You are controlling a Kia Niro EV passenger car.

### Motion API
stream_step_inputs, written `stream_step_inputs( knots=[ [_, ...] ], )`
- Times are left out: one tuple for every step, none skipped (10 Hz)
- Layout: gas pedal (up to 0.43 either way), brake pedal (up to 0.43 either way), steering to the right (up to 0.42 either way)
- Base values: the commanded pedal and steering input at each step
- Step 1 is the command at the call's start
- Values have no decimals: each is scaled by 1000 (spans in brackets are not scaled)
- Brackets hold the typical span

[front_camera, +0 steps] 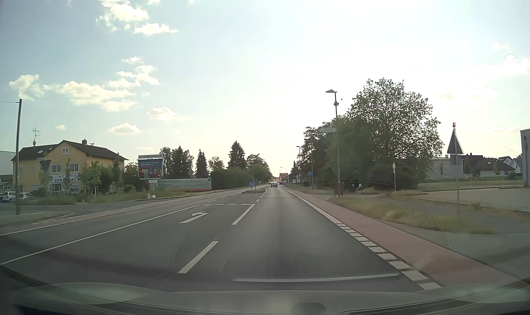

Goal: Follow the waypoints while adhering to traffic rules and regulations

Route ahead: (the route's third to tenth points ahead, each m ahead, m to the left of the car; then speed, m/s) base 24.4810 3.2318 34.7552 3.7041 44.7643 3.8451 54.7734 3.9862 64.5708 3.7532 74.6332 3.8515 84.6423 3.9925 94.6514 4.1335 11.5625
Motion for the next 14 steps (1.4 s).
stream_step_inputs(
  knots=[
    [268, 30, -3],
    [268, 30, -3],
    [268, 30, -3],
    [268, 30, -3],
    [268, 30, -3],
    [268, 30, -3],
    [268, 30, -3],
    [268, 30, -3],
    [268, 30, -3],
    [268, 30, -3],
    [268, 30, -3],
    [260, 30, -3],
    [260, 30, -3],
    [248, 30, -3]
  ],
)
